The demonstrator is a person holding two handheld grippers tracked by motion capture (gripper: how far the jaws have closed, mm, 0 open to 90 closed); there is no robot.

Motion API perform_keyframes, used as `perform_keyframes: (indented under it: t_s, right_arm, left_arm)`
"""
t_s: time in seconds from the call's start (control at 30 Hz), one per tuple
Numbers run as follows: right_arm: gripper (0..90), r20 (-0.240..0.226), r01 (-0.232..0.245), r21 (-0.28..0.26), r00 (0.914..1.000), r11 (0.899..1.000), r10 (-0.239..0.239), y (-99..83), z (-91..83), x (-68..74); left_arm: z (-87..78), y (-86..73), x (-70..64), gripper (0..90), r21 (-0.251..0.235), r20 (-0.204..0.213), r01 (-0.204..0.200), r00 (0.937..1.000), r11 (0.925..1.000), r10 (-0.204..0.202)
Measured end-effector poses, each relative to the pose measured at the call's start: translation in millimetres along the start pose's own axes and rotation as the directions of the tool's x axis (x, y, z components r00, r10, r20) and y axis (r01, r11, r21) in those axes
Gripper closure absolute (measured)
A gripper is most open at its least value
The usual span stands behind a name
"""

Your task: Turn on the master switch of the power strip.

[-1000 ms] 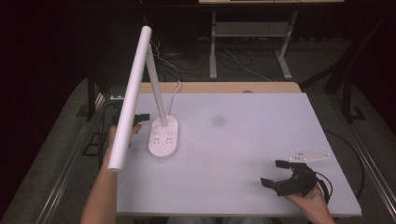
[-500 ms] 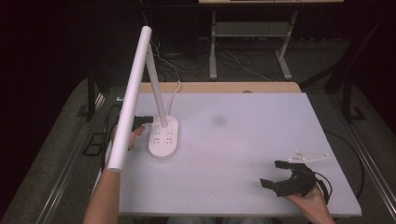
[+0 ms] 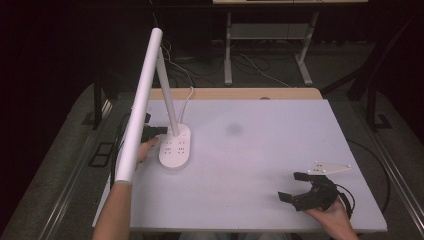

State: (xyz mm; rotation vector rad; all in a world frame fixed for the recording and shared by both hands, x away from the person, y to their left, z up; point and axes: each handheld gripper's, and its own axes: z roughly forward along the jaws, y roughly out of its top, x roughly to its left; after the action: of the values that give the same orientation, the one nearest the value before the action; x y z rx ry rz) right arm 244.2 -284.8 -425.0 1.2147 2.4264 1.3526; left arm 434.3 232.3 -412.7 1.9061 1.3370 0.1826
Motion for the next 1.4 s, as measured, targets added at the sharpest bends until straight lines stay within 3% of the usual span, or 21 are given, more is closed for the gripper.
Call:
perform_keyframes:
  t_s: [0.17, 0.3, 0.47, 0.7, 1.0, 1.27, 1.4]
  right_arm:
    - [0.2, 0.001, 0.004, 0.003, 1.0000, 1.000, -0.004, -0.1, 0.4, -0.1]
    - [0.2, 0.001, 0.003, 0.006, 1.0000, 1.000, -0.003, -0.1, 0.6, 0.0]
    - [0.2, 0.000, 0.006, 0.011, 1.0000, 1.000, -0.006, 0.0, 1.6, 0.0]
    - [0.2, 0.001, 0.007, 0.014, 1.0000, 1.000, -0.007, 0.0, 2.7, -0.4]
    - [0.2, 0.001, 0.008, 0.013, 1.0000, 1.000, -0.008, -0.1, 2.7, -0.3]
    - [0.2, 0.001, 0.003, 0.010, 1.0000, 1.000, -0.003, -0.2, 1.3, -0.6]
    - [0.1, 0.004, 0.007, 0.006, 1.0000, 1.000, -0.007, 0.0, 0.1, -1.6]
  left_arm:
    - [4.1, -0.9, -0.6, 89.6, 0.004, 0.004, 0.002, 1.0000, 1.0000, -0.002]
    - [5.0, -1.8, -1.2, 89.5, 0.017, 0.005, -0.019, 0.9998, 0.9997, 0.019]
    - [5.5, -3.9, -0.1, 89.6, -0.001, 0.013, -0.006, 0.9999, 1.0000, 0.006]
    - [6.5, -6.4, -0.9, 89.7, -0.025, 0.010, -0.019, 0.9998, 0.9995, 0.019]
    - [7.3, -7.4, -1.7, 90.0, -0.018, -0.001, -0.024, 0.9997, 0.9995, 0.024]
    - [8.0, -9.0, 1.1, 90.0, -0.019, 0.014, 0.018, 0.9997, 0.9996, -0.018]
    - [8.7, -7.3, -1.8, 90.0, -0.007, -0.007, 0.008, 0.9999, 0.9999, -0.008]
